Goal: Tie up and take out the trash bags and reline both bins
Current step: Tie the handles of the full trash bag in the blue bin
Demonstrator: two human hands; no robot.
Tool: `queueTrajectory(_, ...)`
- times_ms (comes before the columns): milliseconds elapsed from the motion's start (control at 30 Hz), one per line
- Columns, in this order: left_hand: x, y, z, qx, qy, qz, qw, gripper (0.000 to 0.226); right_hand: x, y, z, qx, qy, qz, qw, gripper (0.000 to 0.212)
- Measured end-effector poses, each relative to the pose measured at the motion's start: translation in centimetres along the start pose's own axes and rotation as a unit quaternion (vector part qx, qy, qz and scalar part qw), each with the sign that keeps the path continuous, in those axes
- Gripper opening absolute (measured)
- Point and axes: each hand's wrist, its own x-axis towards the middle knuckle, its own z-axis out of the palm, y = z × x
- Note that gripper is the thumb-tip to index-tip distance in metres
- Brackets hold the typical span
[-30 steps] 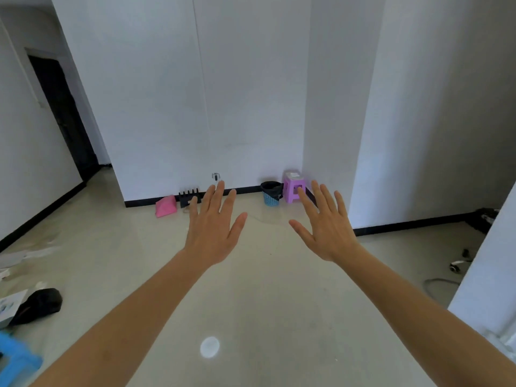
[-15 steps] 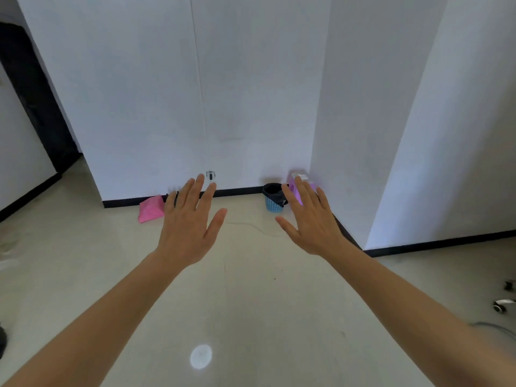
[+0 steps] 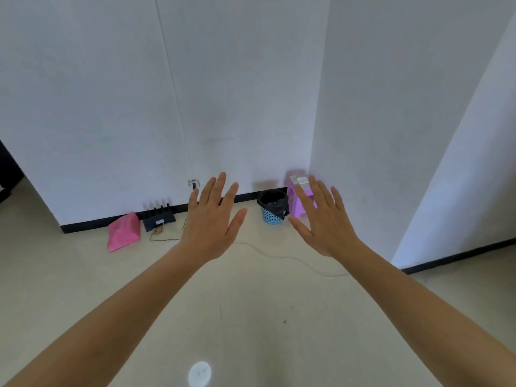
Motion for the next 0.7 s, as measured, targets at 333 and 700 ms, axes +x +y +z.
queueTrajectory(333, 24.6, -7.7, 15.6, 0.038, -0.069, -0.016, 0.997, 0.069, 25.3, 10.5, 16.1, 0.002, -0.041, 0.032, 0.999, 0.082)
queueTrajectory(700, 46.9, -22.9, 30.9, 0.017, -0.082, -0.043, 0.996, 0.073, 48.8, 12.8, 32.6, -0.028, -0.090, 0.040, 0.995, 0.082)
